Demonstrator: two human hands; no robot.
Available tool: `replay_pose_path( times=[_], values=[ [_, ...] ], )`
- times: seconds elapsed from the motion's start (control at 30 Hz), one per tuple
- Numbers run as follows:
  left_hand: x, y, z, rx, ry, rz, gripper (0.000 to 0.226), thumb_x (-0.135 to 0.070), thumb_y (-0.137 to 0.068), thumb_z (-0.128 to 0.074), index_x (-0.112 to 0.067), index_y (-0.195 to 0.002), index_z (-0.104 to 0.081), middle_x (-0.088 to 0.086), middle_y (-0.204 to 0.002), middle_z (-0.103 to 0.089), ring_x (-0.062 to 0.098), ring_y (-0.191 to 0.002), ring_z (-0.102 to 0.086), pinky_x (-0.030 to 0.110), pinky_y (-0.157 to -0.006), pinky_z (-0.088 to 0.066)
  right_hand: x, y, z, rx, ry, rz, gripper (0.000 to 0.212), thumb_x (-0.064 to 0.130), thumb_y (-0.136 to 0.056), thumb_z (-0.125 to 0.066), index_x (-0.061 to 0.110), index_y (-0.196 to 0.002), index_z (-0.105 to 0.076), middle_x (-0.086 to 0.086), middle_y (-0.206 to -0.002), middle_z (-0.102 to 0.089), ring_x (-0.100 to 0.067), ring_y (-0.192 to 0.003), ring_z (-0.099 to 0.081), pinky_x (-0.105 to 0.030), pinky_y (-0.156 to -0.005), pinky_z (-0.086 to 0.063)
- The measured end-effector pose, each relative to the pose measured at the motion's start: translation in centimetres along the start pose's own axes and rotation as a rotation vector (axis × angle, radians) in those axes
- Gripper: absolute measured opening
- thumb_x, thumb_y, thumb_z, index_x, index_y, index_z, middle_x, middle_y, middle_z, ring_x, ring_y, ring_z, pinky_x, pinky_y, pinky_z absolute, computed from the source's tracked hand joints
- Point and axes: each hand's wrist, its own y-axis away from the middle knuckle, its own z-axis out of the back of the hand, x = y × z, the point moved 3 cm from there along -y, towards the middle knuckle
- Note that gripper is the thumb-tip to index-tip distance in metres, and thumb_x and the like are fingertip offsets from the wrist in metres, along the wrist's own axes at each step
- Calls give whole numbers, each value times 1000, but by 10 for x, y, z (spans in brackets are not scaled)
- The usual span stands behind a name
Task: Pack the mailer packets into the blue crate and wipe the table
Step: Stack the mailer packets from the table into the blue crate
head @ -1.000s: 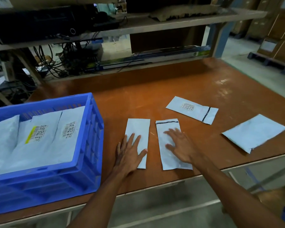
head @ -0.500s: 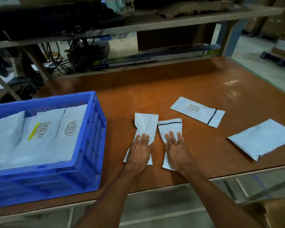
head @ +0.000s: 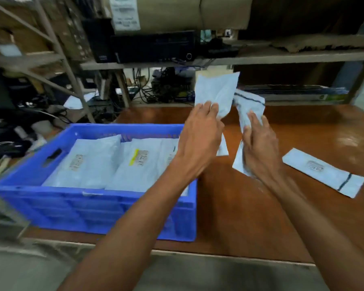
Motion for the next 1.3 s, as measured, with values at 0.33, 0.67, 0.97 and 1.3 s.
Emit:
replay_pose_path(
  times=[0.33, 0.67, 0.97, 1.3],
  values=[
    [295, 71, 110, 270, -253, 183, 22, 0, -85, -42, 10, -86, -62, 30, -99, -61, 47, -87, -58, 55, -76, -50, 210, 4, -148, 223, 109, 184, 41, 24, -103, -32, 16, -142, -42, -4, -152, -41, -32, -141, -32, -51, -111, -28],
    [313, 100, 38, 839, -346, 76, 49, -22, -107, -24, 2, -150, -27, 22, -161, -9, 40, -148, -7, 50, -119, -13, 205, 27, -204, 537, 362, -81, 36, 23, -103, -28, 9, -133, -43, -5, -144, -43, -42, -141, -27, -57, -106, -34],
    [322, 84, 80, 606, -294, 34, 44, -1, -99, -39, 10, -142, -41, 28, -158, -17, 44, -146, -16, 44, -119, -16, 226, 19, -209, 381, 390, 50, 34, 23, -101, -29, 9, -128, -45, -5, -139, -45, -40, -135, -37, -50, -104, -39],
    [438, 125, 78, 942, -357, 356, 69, -53, -99, -39, -20, -156, -17, 14, -163, -9, 36, -149, -13, 49, -119, -17, 294, 31, -289, 617, 415, 110, 63, 55, -98, -24, 9, -133, -50, -13, -138, -46, -41, -132, -34, -55, -107, -29]
  ],
)
